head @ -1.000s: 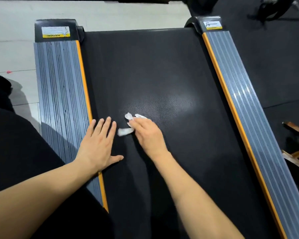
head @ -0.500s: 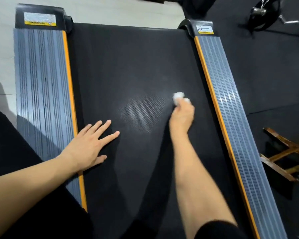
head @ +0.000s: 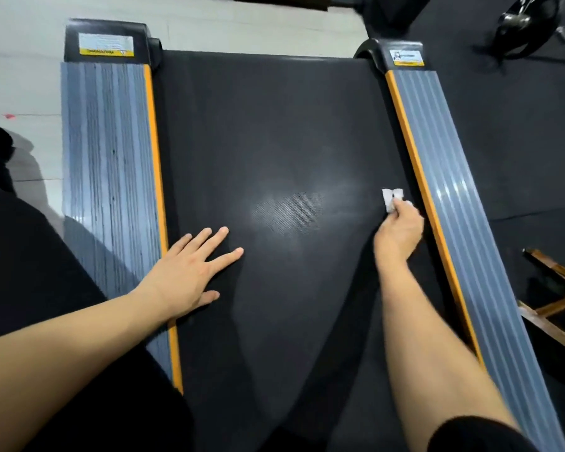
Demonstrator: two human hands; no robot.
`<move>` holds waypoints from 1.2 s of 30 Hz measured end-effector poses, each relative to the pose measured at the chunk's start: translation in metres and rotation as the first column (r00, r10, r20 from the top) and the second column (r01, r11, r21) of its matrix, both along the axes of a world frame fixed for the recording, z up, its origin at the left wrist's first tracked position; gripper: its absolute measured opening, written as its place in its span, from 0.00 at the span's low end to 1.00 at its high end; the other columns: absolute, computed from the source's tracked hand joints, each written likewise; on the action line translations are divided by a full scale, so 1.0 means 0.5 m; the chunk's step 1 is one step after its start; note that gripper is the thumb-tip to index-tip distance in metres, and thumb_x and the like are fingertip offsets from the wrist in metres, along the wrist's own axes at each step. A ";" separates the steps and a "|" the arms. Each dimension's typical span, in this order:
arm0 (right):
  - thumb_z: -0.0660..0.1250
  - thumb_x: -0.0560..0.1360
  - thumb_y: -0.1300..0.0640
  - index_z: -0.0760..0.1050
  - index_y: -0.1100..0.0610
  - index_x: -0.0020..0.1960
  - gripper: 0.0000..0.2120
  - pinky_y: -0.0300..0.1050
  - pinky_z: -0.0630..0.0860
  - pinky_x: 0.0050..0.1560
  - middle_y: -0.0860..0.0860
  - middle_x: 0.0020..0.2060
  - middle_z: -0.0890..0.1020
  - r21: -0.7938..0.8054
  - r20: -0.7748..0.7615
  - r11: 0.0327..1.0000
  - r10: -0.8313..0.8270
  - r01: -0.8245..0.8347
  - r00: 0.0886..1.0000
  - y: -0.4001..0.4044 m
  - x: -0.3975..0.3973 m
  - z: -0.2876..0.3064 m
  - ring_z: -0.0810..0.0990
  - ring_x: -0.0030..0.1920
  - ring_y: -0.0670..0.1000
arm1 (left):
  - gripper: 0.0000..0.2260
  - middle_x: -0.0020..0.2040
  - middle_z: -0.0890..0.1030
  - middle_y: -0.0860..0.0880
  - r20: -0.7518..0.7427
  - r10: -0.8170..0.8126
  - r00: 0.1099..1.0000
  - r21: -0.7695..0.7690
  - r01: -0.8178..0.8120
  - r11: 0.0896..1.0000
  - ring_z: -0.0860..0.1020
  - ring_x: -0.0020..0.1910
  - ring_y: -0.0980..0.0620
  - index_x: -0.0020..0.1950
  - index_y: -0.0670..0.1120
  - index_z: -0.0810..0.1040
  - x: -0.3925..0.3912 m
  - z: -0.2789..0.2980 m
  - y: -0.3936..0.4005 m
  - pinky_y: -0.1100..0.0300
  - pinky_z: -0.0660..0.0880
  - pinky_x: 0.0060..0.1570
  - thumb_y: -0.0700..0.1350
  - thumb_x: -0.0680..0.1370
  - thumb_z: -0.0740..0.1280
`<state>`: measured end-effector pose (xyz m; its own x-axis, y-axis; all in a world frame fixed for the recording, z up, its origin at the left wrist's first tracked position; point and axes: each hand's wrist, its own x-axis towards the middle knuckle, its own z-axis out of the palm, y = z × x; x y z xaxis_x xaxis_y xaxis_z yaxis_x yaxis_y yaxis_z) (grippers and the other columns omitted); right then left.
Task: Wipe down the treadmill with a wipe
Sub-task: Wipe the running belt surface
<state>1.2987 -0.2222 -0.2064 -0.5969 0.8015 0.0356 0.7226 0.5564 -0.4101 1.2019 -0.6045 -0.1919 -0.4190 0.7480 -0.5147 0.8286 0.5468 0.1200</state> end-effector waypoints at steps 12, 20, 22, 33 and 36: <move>0.60 0.78 0.59 0.84 0.54 0.57 0.15 0.35 0.73 0.59 0.49 0.55 0.83 0.068 -0.144 0.837 0.546 -0.542 0.825 -0.287 -0.083 -0.017 0.80 0.57 0.51 | 0.49 0.84 0.41 0.43 -0.263 0.081 0.961 -0.166 -0.128 0.978 0.41 0.83 0.40 0.84 0.49 0.40 -0.118 0.059 -0.055 0.41 0.41 0.80 0.74 0.75 0.58; 0.60 0.79 0.64 0.81 0.58 0.57 0.13 0.36 0.72 0.62 0.52 0.55 0.81 -0.217 -0.220 0.844 0.447 -0.490 0.867 -0.476 -0.110 -0.034 0.75 0.56 0.42 | 0.45 0.85 0.46 0.47 -0.134 0.169 0.976 -0.115 -0.185 0.976 0.36 0.82 0.39 0.84 0.47 0.45 -0.124 0.049 -0.059 0.43 0.41 0.81 0.68 0.77 0.61; 0.60 0.80 0.62 0.81 0.60 0.60 0.14 0.39 0.71 0.67 0.53 0.58 0.82 -0.191 -0.257 0.685 0.656 -0.703 0.709 -0.573 -0.098 -0.032 0.76 0.60 0.44 | 0.45 0.85 0.47 0.48 -0.117 0.165 0.979 -0.107 -0.177 0.978 0.36 0.82 0.40 0.84 0.48 0.48 -0.129 0.052 -0.062 0.44 0.40 0.81 0.68 0.76 0.61; 0.60 0.78 0.63 0.83 0.60 0.52 0.12 0.57 0.79 0.51 0.56 0.50 0.84 0.104 -0.157 0.991 0.104 -0.088 0.982 -0.226 -0.086 -0.020 0.81 0.51 0.61 | 0.44 0.85 0.49 0.48 -0.075 0.219 0.973 -0.086 -0.225 0.970 0.36 0.82 0.40 0.84 0.47 0.49 -0.125 0.053 -0.058 0.43 0.40 0.81 0.65 0.77 0.65; 0.61 0.78 0.64 0.81 0.58 0.50 0.11 0.48 0.77 0.53 0.54 0.47 0.81 -0.138 -0.140 0.937 0.302 -0.321 0.943 -0.400 -0.139 -0.008 0.78 0.49 0.54 | 0.36 0.84 0.50 0.47 -0.039 0.289 0.956 -0.011 -0.290 0.957 0.37 0.82 0.41 0.84 0.46 0.52 -0.122 0.048 -0.056 0.44 0.41 0.81 0.57 0.80 0.62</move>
